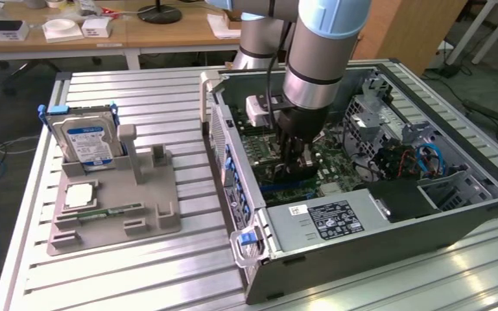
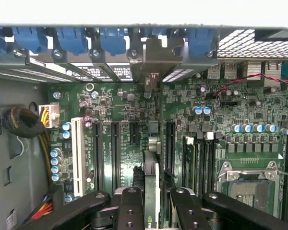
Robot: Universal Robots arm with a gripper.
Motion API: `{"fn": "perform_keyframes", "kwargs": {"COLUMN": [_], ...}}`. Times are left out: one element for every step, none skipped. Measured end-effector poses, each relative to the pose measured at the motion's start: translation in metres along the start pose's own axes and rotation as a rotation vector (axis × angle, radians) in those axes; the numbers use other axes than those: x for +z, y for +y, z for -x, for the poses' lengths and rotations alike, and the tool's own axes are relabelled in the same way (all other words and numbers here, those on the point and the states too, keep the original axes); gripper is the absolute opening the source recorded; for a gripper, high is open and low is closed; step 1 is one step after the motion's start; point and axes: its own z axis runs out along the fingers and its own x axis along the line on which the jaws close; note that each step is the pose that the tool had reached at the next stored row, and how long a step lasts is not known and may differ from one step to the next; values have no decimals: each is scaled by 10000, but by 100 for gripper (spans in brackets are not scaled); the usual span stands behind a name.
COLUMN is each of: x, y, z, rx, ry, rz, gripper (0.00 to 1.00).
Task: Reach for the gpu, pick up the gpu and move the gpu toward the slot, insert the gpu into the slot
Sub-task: 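Insert the gpu into the slot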
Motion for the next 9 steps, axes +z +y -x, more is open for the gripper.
{"fn": "perform_keyframes", "kwargs": {"x": [-12,-16,-17,-17,-17,-18,-16,-13,-12], "y": [0,0,0,0,0,-1,-2,-2,-1], "z": [-1,-2,-2,-2,-2,-4,-6,-7,-9], "rx": [0,-1,-1,-1,-1,-2,-3,-3,-3], "ry": [12,17,15,14,14,16,17,19,21], "rz": [5,6,5,6,6,13,38,82,127], "gripper": [26,26,26,26,26,26,26,26,26]}}
